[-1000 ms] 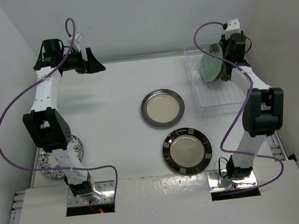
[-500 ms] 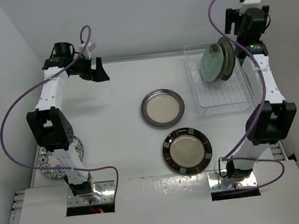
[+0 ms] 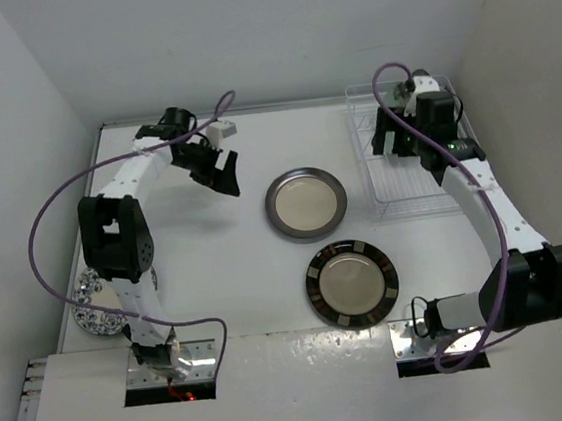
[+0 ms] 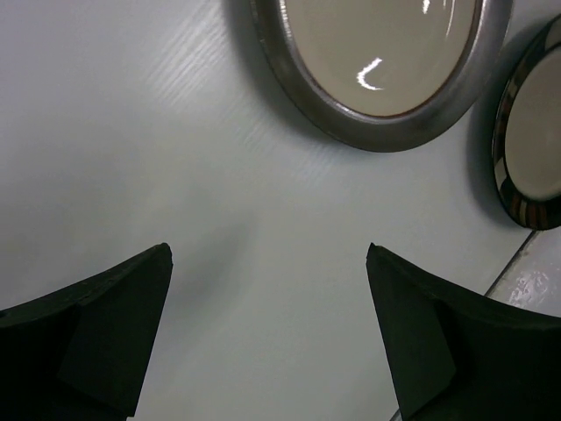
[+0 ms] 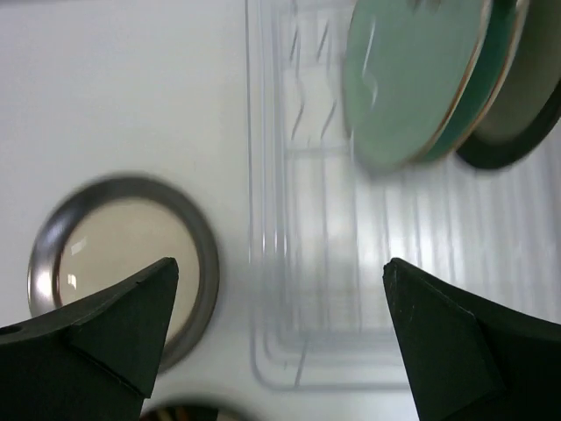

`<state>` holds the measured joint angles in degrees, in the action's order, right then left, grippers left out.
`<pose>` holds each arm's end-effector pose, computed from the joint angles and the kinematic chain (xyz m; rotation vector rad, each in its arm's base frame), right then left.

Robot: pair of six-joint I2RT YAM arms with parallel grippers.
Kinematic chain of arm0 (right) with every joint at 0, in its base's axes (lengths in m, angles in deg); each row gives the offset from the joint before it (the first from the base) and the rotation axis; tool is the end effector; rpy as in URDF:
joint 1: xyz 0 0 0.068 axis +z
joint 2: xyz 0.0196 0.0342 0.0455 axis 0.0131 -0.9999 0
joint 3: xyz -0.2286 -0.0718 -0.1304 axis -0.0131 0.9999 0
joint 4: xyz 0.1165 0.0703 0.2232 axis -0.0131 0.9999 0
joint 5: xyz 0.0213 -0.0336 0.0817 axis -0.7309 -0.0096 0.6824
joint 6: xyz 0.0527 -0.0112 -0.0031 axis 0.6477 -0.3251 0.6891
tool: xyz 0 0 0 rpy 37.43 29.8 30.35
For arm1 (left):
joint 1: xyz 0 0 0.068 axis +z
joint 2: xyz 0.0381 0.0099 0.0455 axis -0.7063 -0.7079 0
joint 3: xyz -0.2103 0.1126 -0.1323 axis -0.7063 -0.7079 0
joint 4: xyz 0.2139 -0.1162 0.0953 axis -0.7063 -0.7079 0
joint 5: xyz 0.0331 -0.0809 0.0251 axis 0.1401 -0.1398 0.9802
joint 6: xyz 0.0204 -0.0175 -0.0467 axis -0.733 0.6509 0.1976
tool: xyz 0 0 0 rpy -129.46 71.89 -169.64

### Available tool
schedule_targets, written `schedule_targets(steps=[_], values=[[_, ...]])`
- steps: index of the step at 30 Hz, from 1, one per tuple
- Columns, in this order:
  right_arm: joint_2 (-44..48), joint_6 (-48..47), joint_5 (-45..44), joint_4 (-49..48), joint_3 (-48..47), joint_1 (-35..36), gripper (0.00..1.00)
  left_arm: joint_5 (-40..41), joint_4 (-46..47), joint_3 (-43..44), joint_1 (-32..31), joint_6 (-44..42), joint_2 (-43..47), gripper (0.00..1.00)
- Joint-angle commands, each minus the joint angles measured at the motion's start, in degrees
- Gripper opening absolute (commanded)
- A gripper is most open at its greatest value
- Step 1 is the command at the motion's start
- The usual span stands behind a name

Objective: Load the plates into the dish rack

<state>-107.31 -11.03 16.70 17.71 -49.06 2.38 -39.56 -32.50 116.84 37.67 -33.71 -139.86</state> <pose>0.3109 0.0153 0.3359 0.2629 2.0631 0.1539 0.3959 -0.0717 0.2638 0.7502 2.4695 -0.7865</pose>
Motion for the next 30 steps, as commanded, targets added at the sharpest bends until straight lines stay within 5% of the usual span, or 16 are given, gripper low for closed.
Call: schedule_targets(steps=[1, 7, 18, 25, 28, 30], values=[[6.3, 6.1, 0.6, 1.7, 3.7, 0.4, 1.0, 1.5, 0.2, -0.6, -3.7, -2.2, -3.2, 0.97], [10.4, 8.5, 0.3, 6.6, 7.1, 0.5, 1.0, -4.0, 3.1, 6.7, -7.8, 3.9, -16.8, 0.97], [14.7, 8.8, -2.9, 7.3, 11.6, 1.6, 1.0, -7.4, 5.4, 14.2, -11.0, 10.4, -26.5, 0.95], [14.3, 7.5, -4.9, 6.2, 10.8, 1.6, 1.0, -1.9, 5.4, 14.2, -15.0, 11.2, -27.3, 0.65], [13.7, 7.0, -5.2, 5.5, 10.3, 1.9, 1.0, -1.9, 5.9, 14.2, -15.7, 12.5, -28.7, 0.44], [13.2, 6.9, -5.4, 5.6, 10.4, 1.7, 1.0, -1.9, 6.0, 14.2, -15.7, 14.1, -29.5, 0.15]])
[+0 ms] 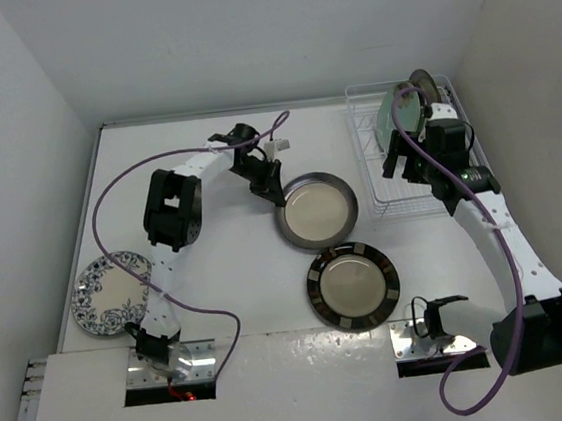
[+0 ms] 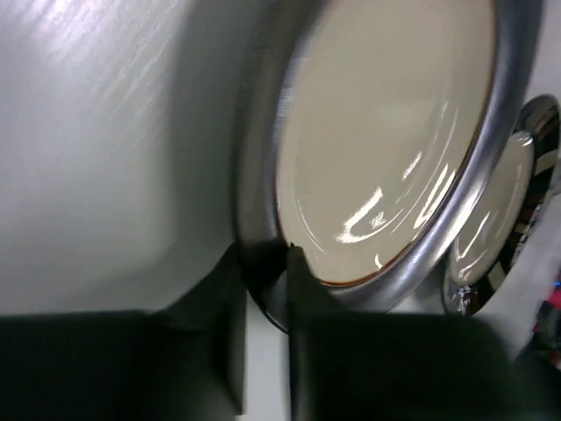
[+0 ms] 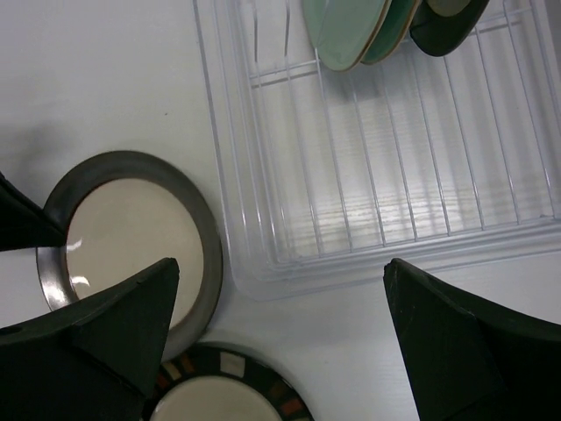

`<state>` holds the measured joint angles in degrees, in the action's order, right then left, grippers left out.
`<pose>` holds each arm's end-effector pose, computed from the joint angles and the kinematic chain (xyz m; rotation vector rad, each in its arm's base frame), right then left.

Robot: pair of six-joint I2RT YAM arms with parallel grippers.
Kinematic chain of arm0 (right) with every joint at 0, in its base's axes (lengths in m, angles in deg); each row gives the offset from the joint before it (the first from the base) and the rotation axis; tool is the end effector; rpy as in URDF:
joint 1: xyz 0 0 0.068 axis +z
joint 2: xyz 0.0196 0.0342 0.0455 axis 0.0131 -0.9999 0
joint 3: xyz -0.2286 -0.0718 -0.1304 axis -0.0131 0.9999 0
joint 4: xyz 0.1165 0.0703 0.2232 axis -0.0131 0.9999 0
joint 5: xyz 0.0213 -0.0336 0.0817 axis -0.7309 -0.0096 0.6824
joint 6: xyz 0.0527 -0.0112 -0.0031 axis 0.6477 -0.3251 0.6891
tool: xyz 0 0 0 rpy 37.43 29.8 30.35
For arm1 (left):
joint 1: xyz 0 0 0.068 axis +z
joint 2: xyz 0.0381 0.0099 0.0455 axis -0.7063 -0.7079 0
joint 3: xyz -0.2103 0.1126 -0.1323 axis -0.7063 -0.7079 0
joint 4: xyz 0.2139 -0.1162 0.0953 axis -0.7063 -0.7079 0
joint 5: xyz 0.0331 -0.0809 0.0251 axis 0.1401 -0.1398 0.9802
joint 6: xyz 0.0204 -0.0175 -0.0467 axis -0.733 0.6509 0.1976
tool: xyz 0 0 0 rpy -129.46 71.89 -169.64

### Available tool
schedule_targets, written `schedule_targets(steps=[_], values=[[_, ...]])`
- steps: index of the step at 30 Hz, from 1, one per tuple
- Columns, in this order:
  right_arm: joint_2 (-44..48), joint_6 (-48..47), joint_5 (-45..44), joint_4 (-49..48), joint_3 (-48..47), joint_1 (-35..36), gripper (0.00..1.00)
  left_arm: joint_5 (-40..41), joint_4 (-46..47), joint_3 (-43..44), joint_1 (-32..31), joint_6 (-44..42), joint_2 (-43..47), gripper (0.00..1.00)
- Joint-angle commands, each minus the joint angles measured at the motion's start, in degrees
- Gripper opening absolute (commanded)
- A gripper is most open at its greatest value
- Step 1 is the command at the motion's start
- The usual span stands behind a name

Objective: Load the plates into the dish rack

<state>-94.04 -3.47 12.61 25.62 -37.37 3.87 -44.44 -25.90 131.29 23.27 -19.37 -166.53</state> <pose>0.2459 0.0156 0.3129 0.4266 2.1440 0.1478 0.4442 -0.2016 0.1424 0.7787 2.6459 -1.0856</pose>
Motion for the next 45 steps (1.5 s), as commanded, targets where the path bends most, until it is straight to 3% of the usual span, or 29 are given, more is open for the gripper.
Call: schedule_targets(steps=[1, 9, 15, 28, 32, 35, 36, 37, 38, 40, 42, 43, 45], values=[[-0.4, -0.3, -0.8, -2.4, -1.3, 0.2, 1.0, 3.0, -0.6, 0.3, -1.3, -0.2, -2.9, 0.0], [-6.0, -3.8, 9.4, -2.1, -2.8, 4.2, 0.98, 3.6, 0.0, 4.7, 4.7, -3.2, 6.5, 0.0], [-16.8, -8.4, 15.5, 0.0, -9.5, 12.0, 0.97, -6.3, 0.0, 7.8, 5.3, -10.0, 16.1, 0.0], [-28.2, -4.9, 26.4, -15.3, -9.7, 11.6, 1.0, -24.4, -1.2, 8.3, 8.8, -8.6, 22.8, 0.0], [-28.0, -0.9, 32.2, -26.9, -6.9, 11.5, 0.95, -26.5, -1.2, 8.3, 9.3, -8.6, 22.8, 0.0], [-28.2, 2.0, 35.8, -33.7, -5.8, 12.2, 0.6, -29.3, -1.2, 8.3, 9.3, -7.5, 22.8, 0.0], [-28.2, 2.1, 36.2, -34.5, -5.8, 12.5, 0.29, -29.3, -1.2, 8.8, 9.3, -7.5, 22.1, 0.0], [-27.8, 2.1, 36.3, -34.6, -5.8, 12.7, 0.14, -29.3, -1.2, 8.8, 9.8, -6.8, 22.1, 0.0], [-27.6, 2.3, 36.1, -34.4, -5.9, 13.0, 0.04, -28.7, -1.2, 9.4, 9.8, -6.8, 22.1, 0.0], [-26.2, 2.0, 34.3, -34.5, -5.3, 12.9, 0.0, -25.0, -1.2, 9.4, 9.8, -6.2, 22.1, 0.0], [-22.9, 0.5, 32.5, -34.6, -5.2, 12.6, 0.0, -19.7, -0.6, 9.9, 9.8, -5.5, 22.1, 0.32], [-21.3, 0.1, 32.3, -34.5, -5.5, 12.2, 0.0, -18.6, -0.6, 9.9, 10.3, -5.5, 22.1, 0.61], [-19.4, -2.4, 30.7, -32.5, -8.7, 10.8, 0.0, -16.9, -0.6, 9.9, 10.9, -5.5, 22.1, 0.82]])
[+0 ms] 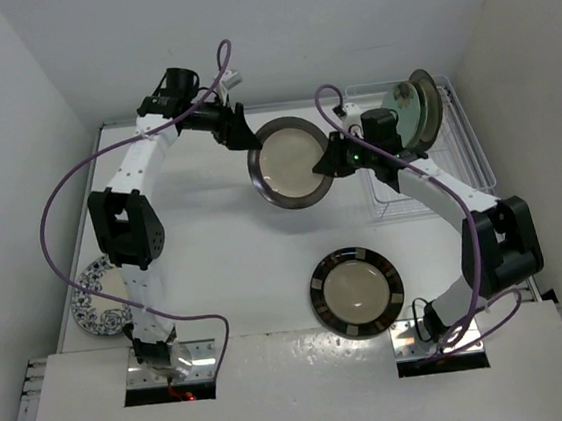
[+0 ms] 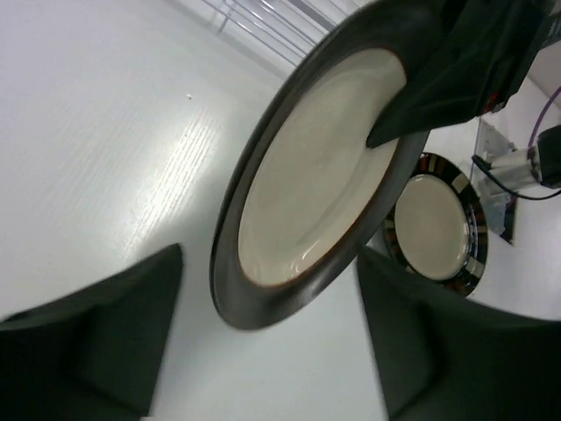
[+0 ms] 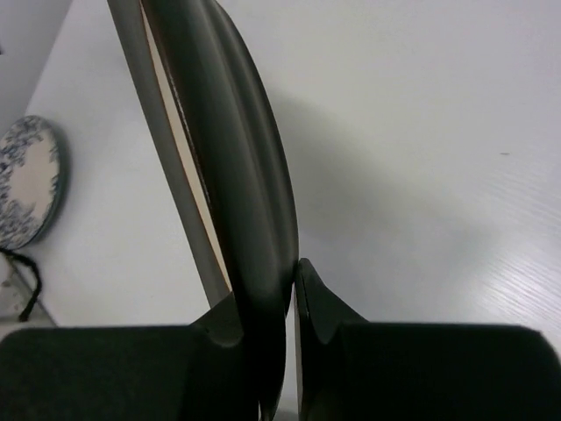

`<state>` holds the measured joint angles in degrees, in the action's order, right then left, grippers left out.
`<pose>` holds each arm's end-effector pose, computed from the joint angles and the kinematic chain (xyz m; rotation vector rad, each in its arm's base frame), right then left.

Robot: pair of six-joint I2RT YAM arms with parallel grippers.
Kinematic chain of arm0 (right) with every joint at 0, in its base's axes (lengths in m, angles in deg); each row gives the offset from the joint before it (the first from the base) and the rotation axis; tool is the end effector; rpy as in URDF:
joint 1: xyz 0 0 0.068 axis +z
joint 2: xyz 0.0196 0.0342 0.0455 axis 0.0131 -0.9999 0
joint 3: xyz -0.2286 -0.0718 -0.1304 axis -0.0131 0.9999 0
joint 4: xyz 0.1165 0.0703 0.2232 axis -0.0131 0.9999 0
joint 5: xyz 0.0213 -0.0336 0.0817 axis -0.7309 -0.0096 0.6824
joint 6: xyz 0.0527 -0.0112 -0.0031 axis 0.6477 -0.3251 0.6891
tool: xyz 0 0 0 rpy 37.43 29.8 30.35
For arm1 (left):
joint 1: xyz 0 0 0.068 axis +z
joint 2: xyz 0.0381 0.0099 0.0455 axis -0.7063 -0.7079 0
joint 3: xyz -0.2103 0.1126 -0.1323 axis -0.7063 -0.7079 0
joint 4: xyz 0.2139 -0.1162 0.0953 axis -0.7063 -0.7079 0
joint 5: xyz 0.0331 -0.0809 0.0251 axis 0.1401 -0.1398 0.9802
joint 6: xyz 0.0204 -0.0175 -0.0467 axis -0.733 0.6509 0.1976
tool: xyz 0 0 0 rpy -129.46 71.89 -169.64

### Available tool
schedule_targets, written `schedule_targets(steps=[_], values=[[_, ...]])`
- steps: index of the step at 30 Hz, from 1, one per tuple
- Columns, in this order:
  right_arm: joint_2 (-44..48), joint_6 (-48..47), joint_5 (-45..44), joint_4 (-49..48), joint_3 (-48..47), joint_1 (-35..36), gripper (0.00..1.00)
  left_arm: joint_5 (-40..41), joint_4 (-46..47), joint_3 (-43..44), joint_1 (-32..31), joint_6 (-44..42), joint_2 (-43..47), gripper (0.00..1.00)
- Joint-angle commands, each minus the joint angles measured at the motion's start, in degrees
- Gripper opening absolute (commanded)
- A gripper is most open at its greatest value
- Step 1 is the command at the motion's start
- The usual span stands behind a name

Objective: Load the plates into the dish rack

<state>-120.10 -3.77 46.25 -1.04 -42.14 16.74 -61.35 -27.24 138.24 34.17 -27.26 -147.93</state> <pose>0.3354 0.1226 0.2564 -0.1863 2.1564 0.9098 0.4377 -0.1139 0.3322 0.8772 2.0152 -1.1821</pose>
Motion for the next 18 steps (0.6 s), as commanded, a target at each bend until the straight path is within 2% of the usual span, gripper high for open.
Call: schedule_targets(steps=[1, 2, 5, 9, 10, 11, 13, 15, 18], values=[[7.2, -2.8, -4.0, -5.0, -5.5, -2.5, 0.0, 0.9, 1.4, 3.5, 0.0, 2.4, 3.5, 0.9], [7.9, -3.2, -4.4, -2.3, -9.1, -3.2, 0.0, 3.0, 1.4, 4.2, 0.5, 2.4, 3.5, 1.0], [8.5, -5.9, -8.6, 3.9, -20.6, -7.1, 0.0, 7.0, 2.0, 4.8, 2.1, 3.6, 3.5, 1.0], [10.4, -9.6, -14.4, 6.4, -26.9, -15.3, 0.0, 8.4, 2.7, 4.3, 5.6, 5.6, 3.5, 1.0], [11.4, -10.5, -15.9, 6.2, -27.5, -16.9, 0.0, 8.4, 2.7, 3.7, 5.6, 5.6, 3.5, 1.0], [11.6, -14.1, -21.5, 6.1, -28.9, -17.2, 0.0, 8.4, 2.7, 2.5, 6.4, 5.6, 4.1, 1.0], [13.2, -17.5, -26.6, 4.5, -29.3, -22.0, 0.0, 8.4, 2.7, 1.1, 7.0, 5.6, 4.7, 1.0], [14.1, -22.1, -34.9, 1.1, -28.0, -23.9, 0.0, 9.0, 2.7, -0.8, 7.5, 4.9, 5.9, 1.0], [13.7, -27.5, -39.3, -2.9, -26.8, -29.3, 0.0, 9.5, 2.7, -2.3, 7.5, 4.3, 6.4, 1.0]])
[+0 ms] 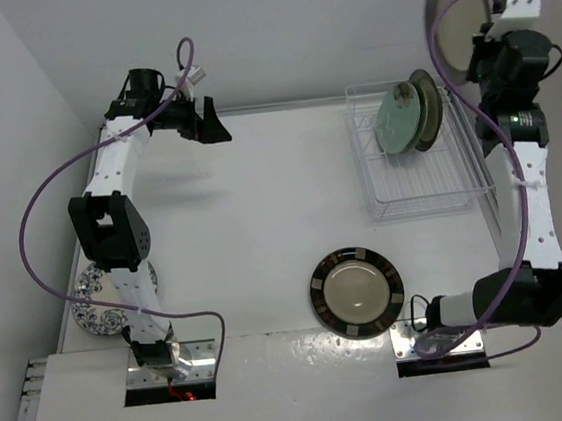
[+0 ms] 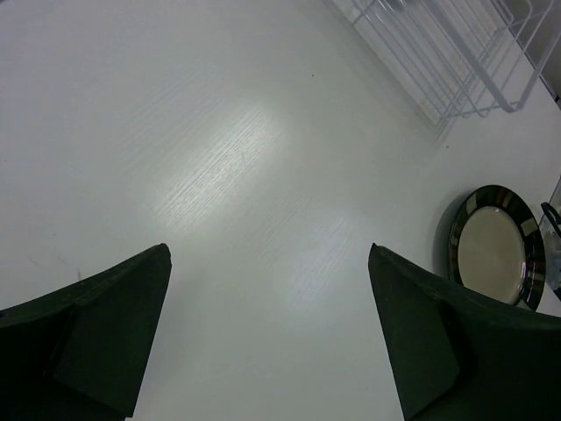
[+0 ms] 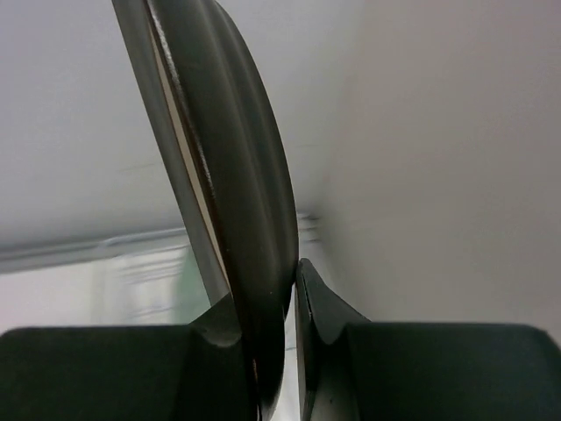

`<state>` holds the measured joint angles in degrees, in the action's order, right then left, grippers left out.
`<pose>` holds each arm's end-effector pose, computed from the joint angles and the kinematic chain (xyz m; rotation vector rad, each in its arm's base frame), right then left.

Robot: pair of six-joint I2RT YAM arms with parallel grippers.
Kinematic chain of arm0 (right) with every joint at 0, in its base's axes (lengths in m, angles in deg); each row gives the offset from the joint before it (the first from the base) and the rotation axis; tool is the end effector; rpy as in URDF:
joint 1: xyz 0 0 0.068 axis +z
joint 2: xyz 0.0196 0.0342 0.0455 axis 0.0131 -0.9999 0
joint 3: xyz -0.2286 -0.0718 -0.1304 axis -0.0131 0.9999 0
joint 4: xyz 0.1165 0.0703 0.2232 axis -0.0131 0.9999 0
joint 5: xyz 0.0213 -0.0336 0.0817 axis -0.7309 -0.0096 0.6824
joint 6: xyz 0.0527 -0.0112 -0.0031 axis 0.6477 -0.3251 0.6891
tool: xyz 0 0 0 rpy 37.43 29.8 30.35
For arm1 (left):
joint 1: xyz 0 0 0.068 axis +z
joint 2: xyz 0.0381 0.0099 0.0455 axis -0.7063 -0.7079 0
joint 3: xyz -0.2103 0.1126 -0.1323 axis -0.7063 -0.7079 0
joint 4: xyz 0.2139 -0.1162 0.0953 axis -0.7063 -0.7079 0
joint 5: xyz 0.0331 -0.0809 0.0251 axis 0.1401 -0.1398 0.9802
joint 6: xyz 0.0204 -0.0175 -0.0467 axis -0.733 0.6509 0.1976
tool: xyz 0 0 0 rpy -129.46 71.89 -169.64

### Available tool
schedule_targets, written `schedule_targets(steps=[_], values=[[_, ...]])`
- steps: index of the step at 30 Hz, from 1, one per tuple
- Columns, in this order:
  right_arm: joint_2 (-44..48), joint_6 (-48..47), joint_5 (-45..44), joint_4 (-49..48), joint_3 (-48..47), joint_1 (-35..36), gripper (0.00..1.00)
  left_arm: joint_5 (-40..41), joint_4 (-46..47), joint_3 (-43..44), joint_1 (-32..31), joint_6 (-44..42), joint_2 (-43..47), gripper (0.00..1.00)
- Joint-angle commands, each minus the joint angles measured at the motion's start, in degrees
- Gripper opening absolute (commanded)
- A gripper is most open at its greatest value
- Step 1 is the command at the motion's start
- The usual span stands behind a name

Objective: Load the plates into the dish rack

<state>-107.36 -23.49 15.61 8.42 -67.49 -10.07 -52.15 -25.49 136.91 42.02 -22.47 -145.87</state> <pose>0.3023 -0.0520 0.4650 0.2311 1.5786 -0.1322 0.4462 -0.0495 0.3391 0.5997 2.1313 -0.9524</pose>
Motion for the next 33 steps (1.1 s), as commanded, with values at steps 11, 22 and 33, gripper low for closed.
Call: schedule_targets(steps=[11, 22, 33], values=[[-7.2, -14.6, -10.6, -16.0, 0.9, -7.3, 0.0, 1.3, 1.0, -4.3, -0.3, -1.1, 4.3, 1.0], [-14.5, -8.6, -12.0, -19.3, 5.4, -5.2, 0.0, 2.5, 1.0, -8.3, -0.9, -2.1, 6.1, 1.0], [-18.7, -12.3, -20.3, -31.6, 13.1, -1.0, 0.0, 3.5, 1.0, -8.3, -0.9, -2.1, 6.1, 1.0]])
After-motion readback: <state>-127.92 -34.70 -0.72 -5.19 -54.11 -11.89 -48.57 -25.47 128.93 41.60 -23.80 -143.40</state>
